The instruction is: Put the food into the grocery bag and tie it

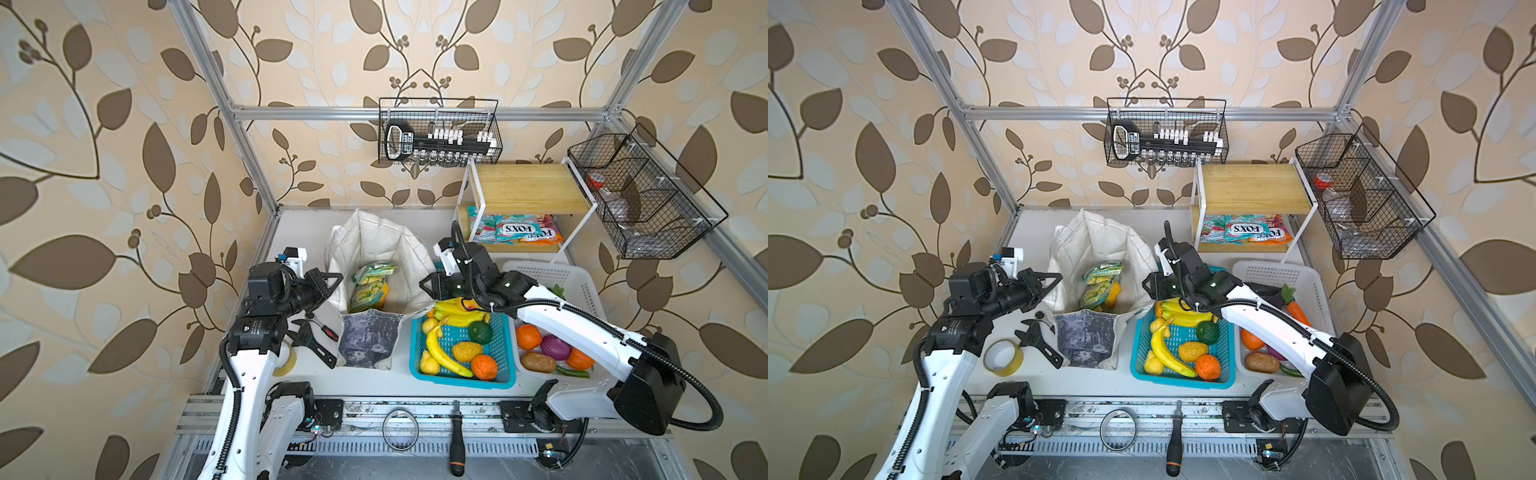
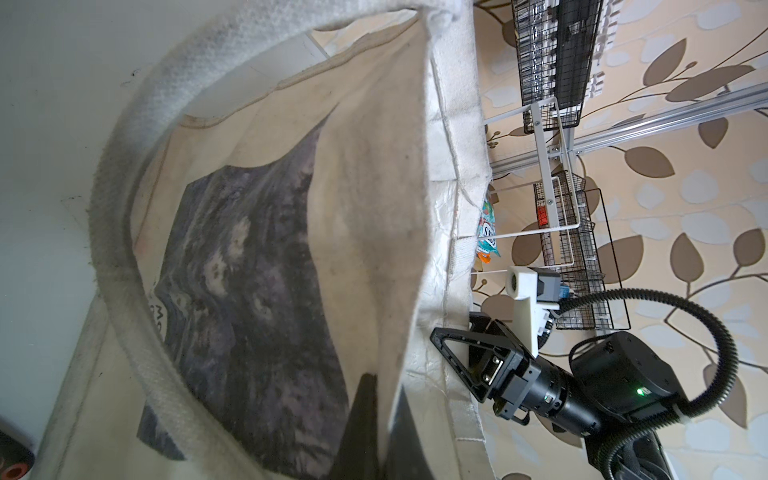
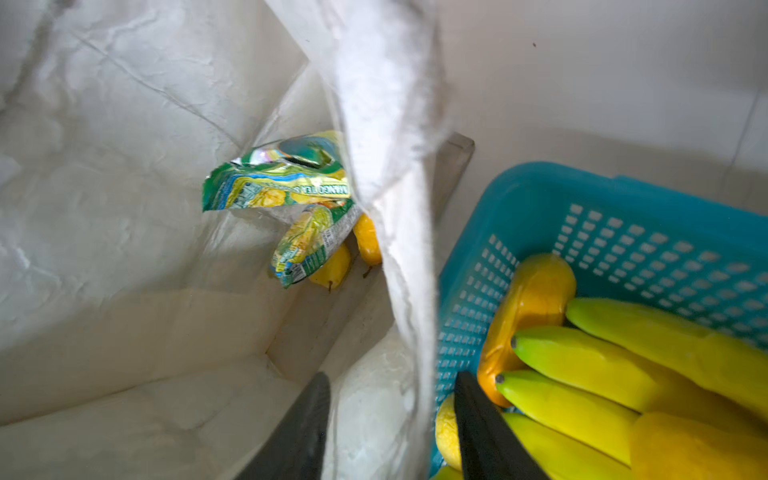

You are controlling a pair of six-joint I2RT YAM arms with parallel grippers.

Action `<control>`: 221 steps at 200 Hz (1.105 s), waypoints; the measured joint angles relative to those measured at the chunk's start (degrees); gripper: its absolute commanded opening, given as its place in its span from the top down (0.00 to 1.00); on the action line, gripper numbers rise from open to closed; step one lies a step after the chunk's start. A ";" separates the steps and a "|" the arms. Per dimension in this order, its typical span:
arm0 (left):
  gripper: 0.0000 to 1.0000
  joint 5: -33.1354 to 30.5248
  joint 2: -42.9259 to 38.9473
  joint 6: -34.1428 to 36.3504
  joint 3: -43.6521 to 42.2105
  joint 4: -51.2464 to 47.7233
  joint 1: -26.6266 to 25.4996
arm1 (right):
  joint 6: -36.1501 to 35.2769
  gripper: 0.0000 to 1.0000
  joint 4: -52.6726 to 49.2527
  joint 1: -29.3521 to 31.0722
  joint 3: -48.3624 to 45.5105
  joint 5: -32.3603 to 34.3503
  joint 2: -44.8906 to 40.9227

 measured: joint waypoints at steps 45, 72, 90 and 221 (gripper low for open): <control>1.00 -2.78 -1.40 -0.94 -2.29 2.49 0.00 | 1.22 1.00 0.15 -0.15 0.02 0.22 -0.04; 1.00 -6.62 -0.61 3.69 3.56 -3.43 0.07 | 0.74 1.00 -2.54 -1.27 1.03 1.53 -0.57; 1.00 -7.98 0.76 7.45 8.66 -7.52 0.70 | 0.15 1.00 -4.72 -1.95 2.93 2.32 -1.18; 1.00 -11.52 -1.25 14.10 9.01 -16.65 2.03 | -2.47 1.00 -11.34 -1.01 9.18 3.65 -1.90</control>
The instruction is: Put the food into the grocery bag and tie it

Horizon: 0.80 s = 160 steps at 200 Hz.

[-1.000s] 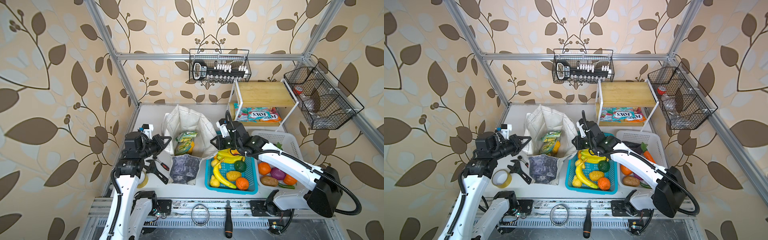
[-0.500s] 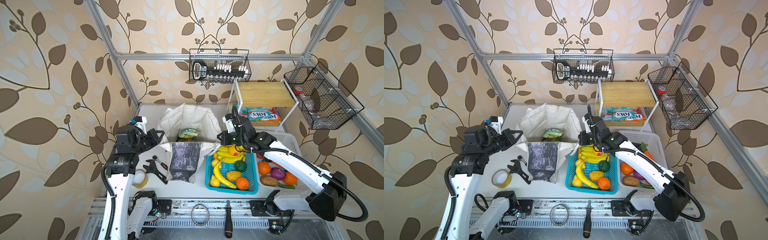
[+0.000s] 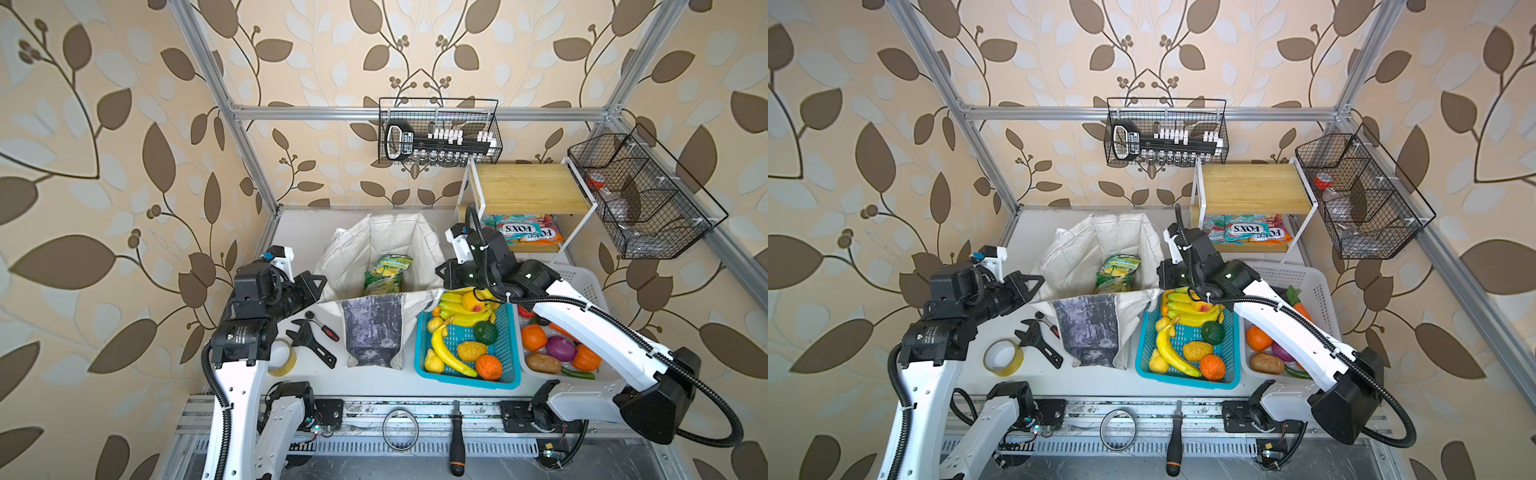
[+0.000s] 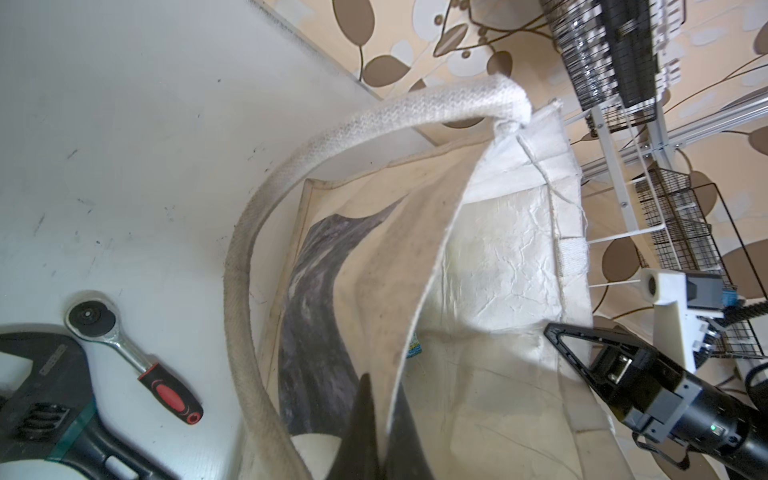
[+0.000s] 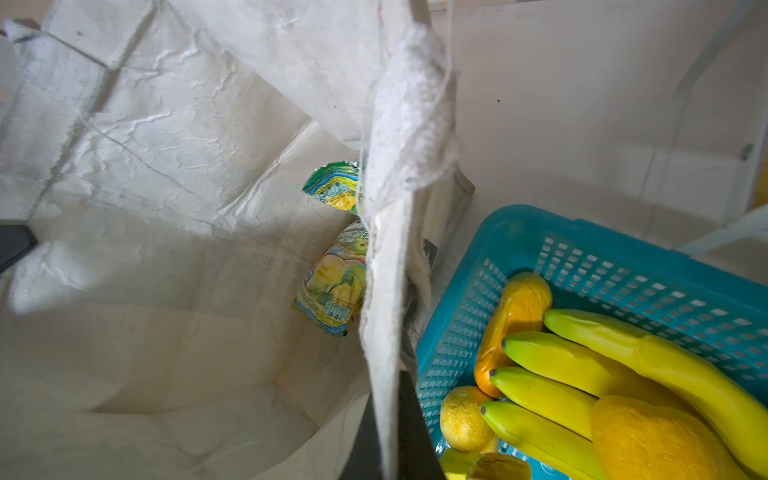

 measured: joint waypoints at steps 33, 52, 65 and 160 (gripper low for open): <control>1.00 1.29 0.42 -1.11 -4.17 2.80 0.24 | -0.35 1.00 0.26 4.09 3.52 2.99 5.33; 1.00 1.81 0.39 -1.38 -4.31 3.74 0.26 | -0.61 1.00 0.50 5.18 5.29 3.58 7.13; 1.00 2.73 0.52 -1.70 -4.28 4.48 0.24 | -0.81 1.00 -0.15 5.53 6.82 4.09 7.93; 1.00 4.35 0.68 -2.43 -5.70 7.26 0.26 | -1.88 0.23 -1.14 5.05 7.41 10.14 3.82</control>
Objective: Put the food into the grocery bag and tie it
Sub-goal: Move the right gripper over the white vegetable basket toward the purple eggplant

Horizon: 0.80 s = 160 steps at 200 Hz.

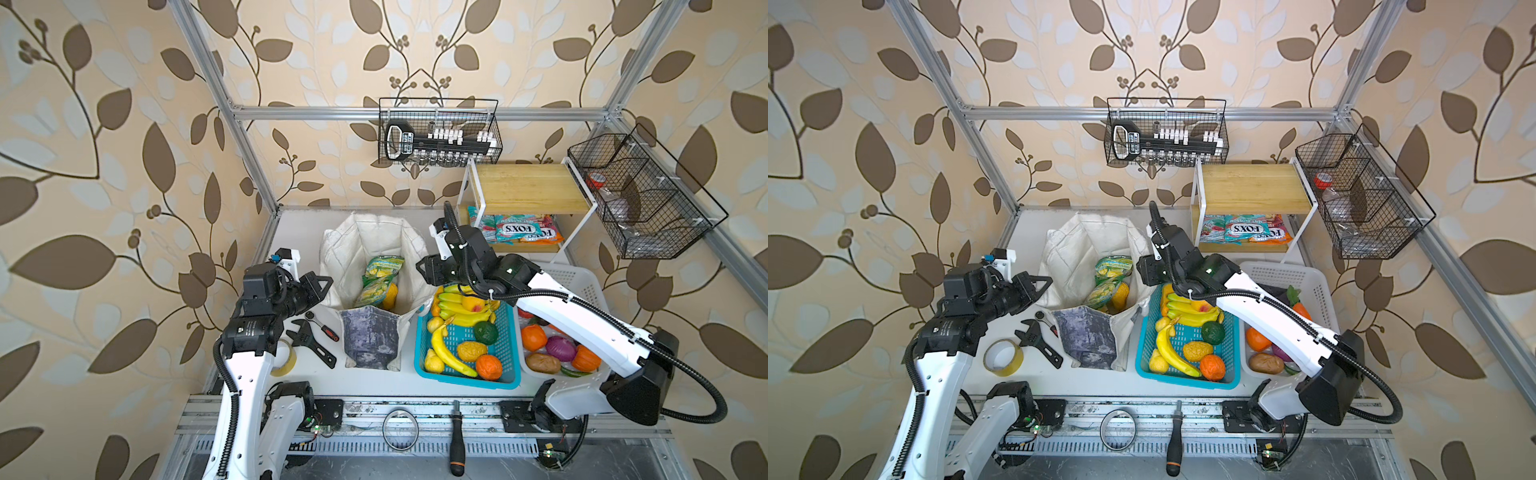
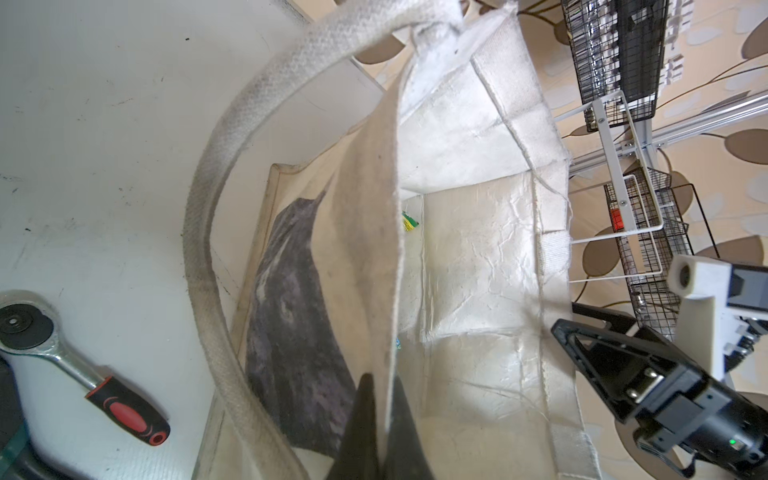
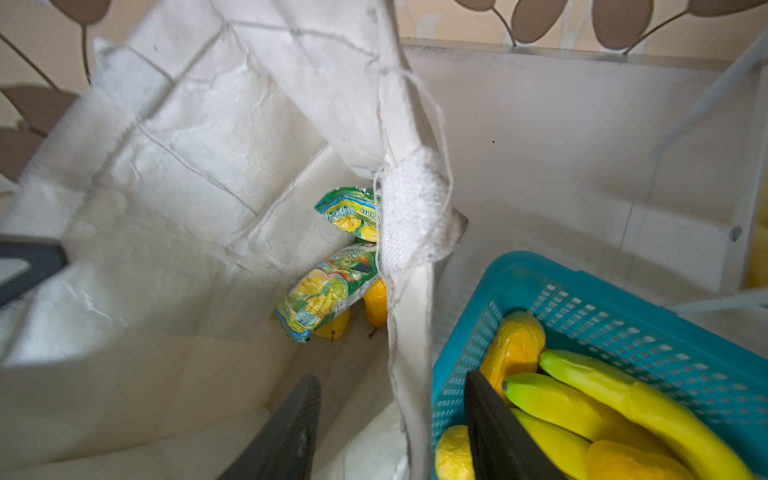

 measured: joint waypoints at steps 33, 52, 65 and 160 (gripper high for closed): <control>1.00 1.44 -1.14 -1.27 -1.97 2.47 0.00 | -0.85 0.12 -1.09 -0.37 -0.87 3.76 -7.34; 1.00 3.30 -1.16 -2.16 -2.91 4.17 0.00 | -1.16 0.02 -2.58 -1.79 -2.93 5.51 -12.85; 1.00 4.68 -1.09 -2.84 -3.48 5.35 0.00 | -1.31 0.00 -4.31 -3.37 -5.49 6.80 -17.64; 1.00 8.04 -1.03 -2.64 -4.68 7.32 0.00 | 1.22 0.00 -21.11 -18.73 -22.77 12.37 -37.03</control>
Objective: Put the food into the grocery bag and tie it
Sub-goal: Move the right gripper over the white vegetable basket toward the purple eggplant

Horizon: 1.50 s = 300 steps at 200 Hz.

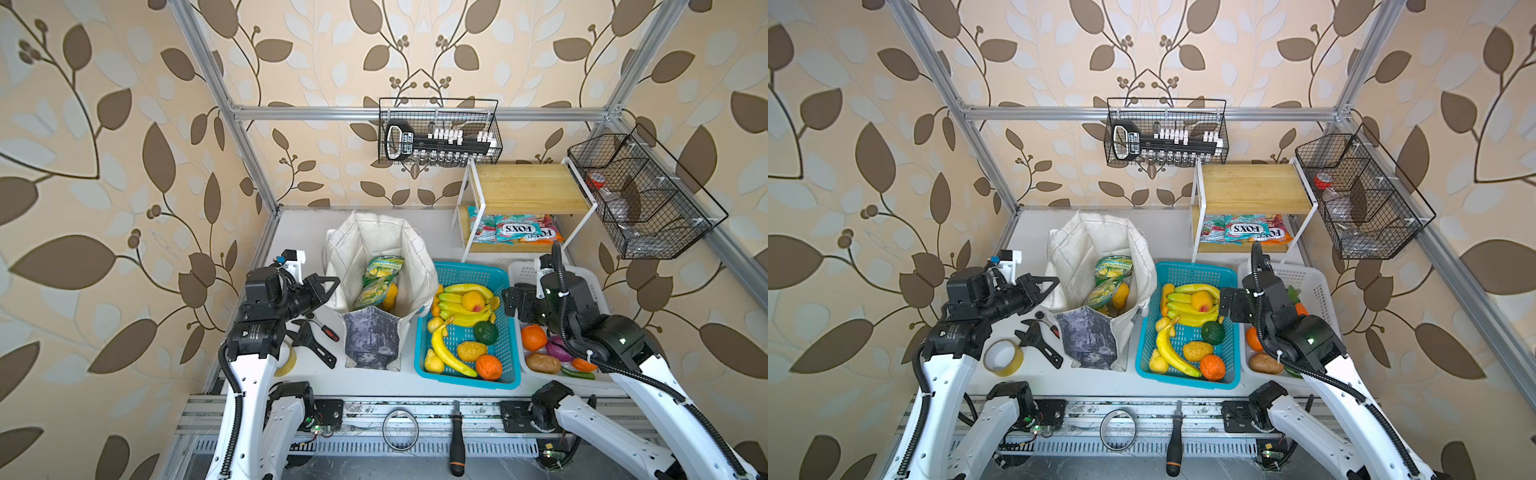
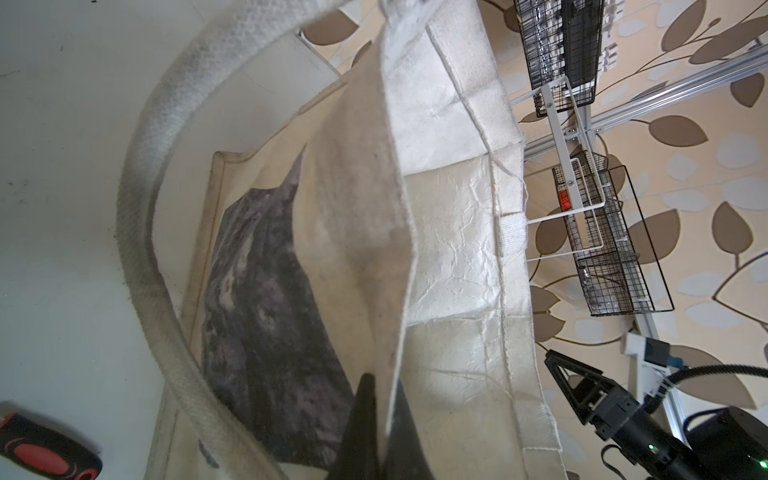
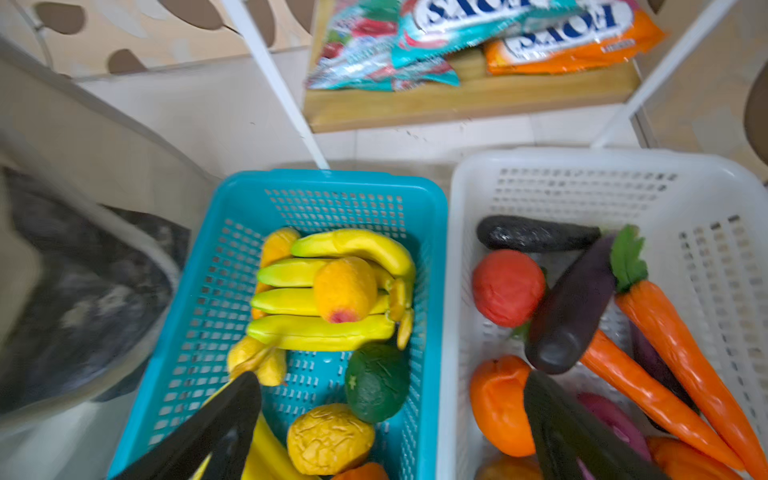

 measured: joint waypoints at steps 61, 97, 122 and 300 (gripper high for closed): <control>1.00 -0.96 -0.09 1.86 -0.09 -1.29 -0.22 | -1.38 0.00 5.46 -18.47 -10.21 -4.92 -3.78; 1.00 -1.11 -0.52 1.99 -0.09 -1.38 -0.94 | -1.99 0.00 10.45 -29.62 -11.13 -10.10 1.01; 1.00 -1.14 -0.52 1.99 -0.09 -1.38 -1.27 | -0.92 0.00 14.73 -32.96 -11.45 -12.11 5.07; 1.00 0.37 -0.46 1.60 0.63 -2.34 -2.08 | -1.25 0.23 29.81 -47.82 -20.11 -20.76 20.15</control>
